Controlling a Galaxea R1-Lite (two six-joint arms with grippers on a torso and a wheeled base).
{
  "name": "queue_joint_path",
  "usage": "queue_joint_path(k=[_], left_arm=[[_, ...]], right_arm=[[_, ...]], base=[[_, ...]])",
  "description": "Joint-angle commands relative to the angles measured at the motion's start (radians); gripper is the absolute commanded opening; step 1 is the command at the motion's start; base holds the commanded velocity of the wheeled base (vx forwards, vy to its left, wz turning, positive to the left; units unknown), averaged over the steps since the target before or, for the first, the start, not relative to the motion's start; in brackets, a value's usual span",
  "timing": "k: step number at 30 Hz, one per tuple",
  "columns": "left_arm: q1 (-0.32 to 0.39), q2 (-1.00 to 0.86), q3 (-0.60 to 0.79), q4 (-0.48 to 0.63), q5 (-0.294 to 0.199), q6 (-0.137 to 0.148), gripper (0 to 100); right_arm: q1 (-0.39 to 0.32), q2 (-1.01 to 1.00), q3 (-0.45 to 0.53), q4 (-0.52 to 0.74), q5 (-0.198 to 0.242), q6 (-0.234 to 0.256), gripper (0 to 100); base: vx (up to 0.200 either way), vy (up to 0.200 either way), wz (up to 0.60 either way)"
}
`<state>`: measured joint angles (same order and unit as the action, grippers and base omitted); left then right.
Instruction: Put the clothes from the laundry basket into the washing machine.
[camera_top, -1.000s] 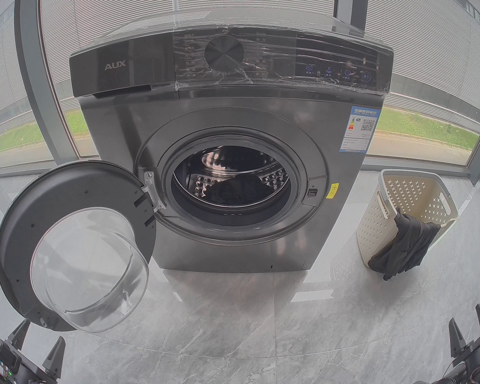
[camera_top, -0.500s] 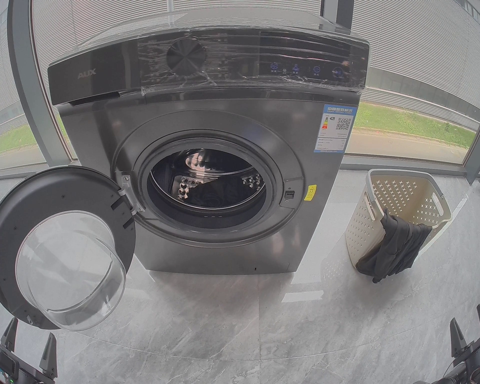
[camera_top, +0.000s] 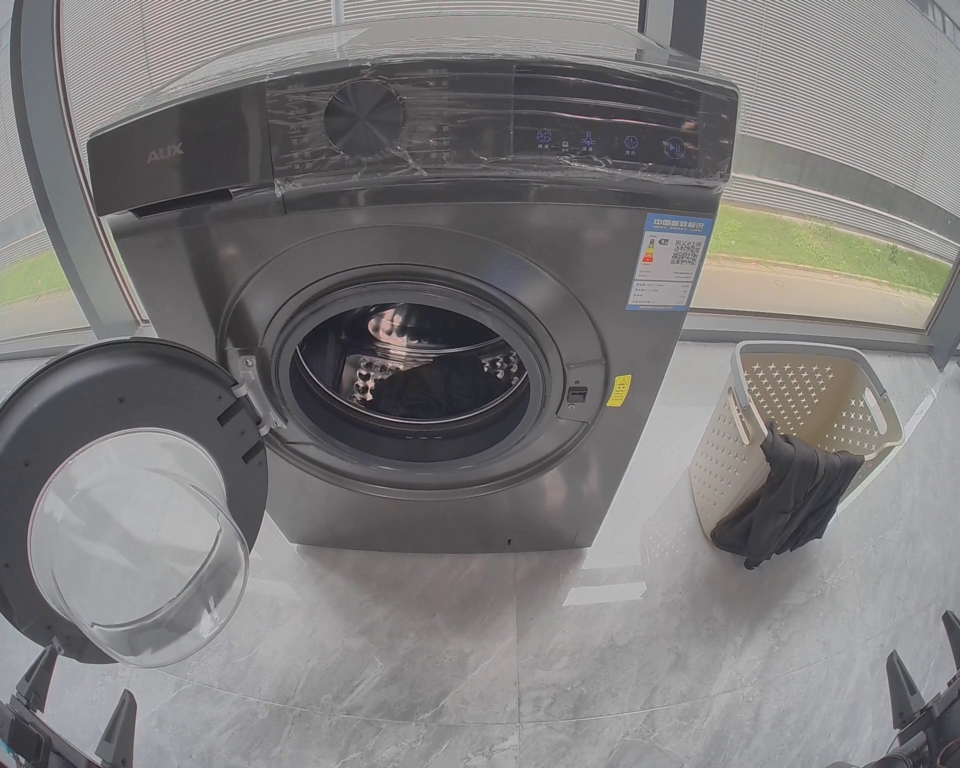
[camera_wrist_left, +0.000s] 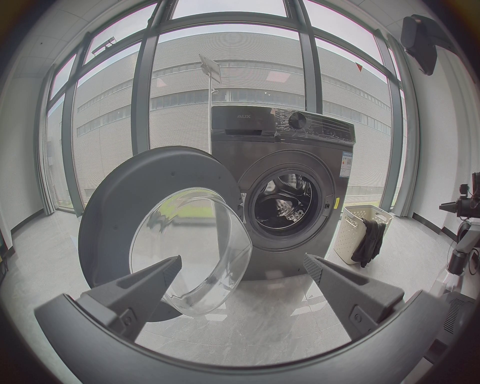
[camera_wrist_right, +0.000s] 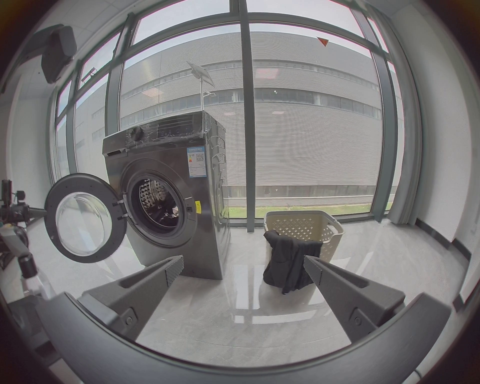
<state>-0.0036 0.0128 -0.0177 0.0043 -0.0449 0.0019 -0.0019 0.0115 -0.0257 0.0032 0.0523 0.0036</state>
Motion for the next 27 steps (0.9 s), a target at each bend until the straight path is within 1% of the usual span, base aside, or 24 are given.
queue_joint_path(k=[1,2,3,5,6,9,10,11,12,13,14,15,16,17,18,19,21,22,24,27], left_arm=[[-0.001,-0.013,0.018,-0.001,0.000,-0.003,100],[0.001,-0.013,0.018,0.000,0.000,-0.003,100],[0.001,-0.013,0.018,0.000,0.002,-0.010,100],[-0.001,-0.013,0.018,-0.001,0.008,-0.017,100],[-0.001,-0.013,0.018,-0.001,0.025,-0.026,100],[0.001,-0.013,0.018,0.000,0.028,-0.030,100],[-0.001,-0.013,0.018,0.000,0.030,-0.030,100],[-0.001,-0.013,0.018,0.000,0.030,-0.030,100],[-0.001,-0.013,0.018,0.000,0.030,-0.028,100],[-0.001,-0.013,0.018,0.000,0.030,-0.028,100],[-0.001,-0.013,0.018,0.000,0.030,-0.028,100],[-0.001,-0.013,0.018,0.000,0.030,-0.028,100],[-0.001,-0.013,0.018,-0.001,0.030,-0.026,100],[-0.001,-0.013,0.018,-0.001,0.030,-0.025,100],[-0.001,-0.013,0.018,-0.001,0.030,-0.026,100],[-0.001,-0.013,0.018,-0.001,0.030,-0.028,100],[0.001,-0.013,0.018,-0.001,0.030,-0.028,100],[0.001,-0.013,0.018,-0.001,0.030,-0.028,100],[0.001,-0.013,0.018,-0.001,0.030,-0.028,100],[0.001,-0.013,0.018,-0.001,0.030,-0.028,100]], right_arm=[[-0.003,-0.002,0.001,0.003,-0.043,-0.047,100],[-0.003,-0.002,0.001,0.003,-0.046,-0.056,100],[-0.003,-0.002,-0.002,0.009,-0.074,-0.077,100],[-0.004,-0.004,-0.002,0.012,-0.092,-0.080,100],[-0.004,-0.005,0.001,0.001,-0.111,-0.076,100],[-0.001,-0.005,0.001,-0.002,-0.118,-0.067,100],[0.000,-0.007,0.000,0.001,-0.111,-0.067,100],[0.002,-0.007,-0.002,0.006,-0.088,-0.048,100],[0.002,-0.005,-0.005,0.014,-0.035,-0.008,100],[0.002,0.004,-0.006,0.012,0.018,0.052,100],[-0.007,0.008,-0.006,0.009,0.035,0.090,100],[-0.006,0.013,-0.006,0.012,0.030,0.096,100],[-0.001,0.008,-0.005,0.014,0.030,0.045,100],[0.000,0.008,-0.003,0.012,0.026,-0.025,100],[0.000,0.008,-0.003,0.012,0.026,-0.025,100],[-0.003,0.008,-0.005,0.018,-0.006,-0.054,100],[-0.006,0.007,0.013,0.026,-0.068,-0.008,100],[-0.004,0.007,0.013,0.029,-0.074,0.006,100],[0.000,0.002,0.013,0.024,-0.066,-0.001,100],[-0.001,0.002,0.017,0.023,-0.063,-0.001,100]], base=[[0.000,-0.200,0.00],[0.000,-0.200,0.00],[0.000,-0.200,0.00],[0.000,-0.200,0.00],[0.000,-0.200,0.00],[0.000,-0.200,0.00],[0.000,-0.200,0.00],[0.000,-0.200,0.00],[0.000,-0.200,0.00],[0.000,-0.200,0.00],[0.000,-0.200,0.00],[0.000,-0.200,0.00],[0.000,-0.200,0.00],[0.000,-0.200,0.00],[0.000,-0.200,0.00],[0.000,-0.200,0.00],[0.000,-0.200,0.00],[0.000,-0.200,0.00],[0.000,-0.200,0.00],[0.000,0.000,0.00]])
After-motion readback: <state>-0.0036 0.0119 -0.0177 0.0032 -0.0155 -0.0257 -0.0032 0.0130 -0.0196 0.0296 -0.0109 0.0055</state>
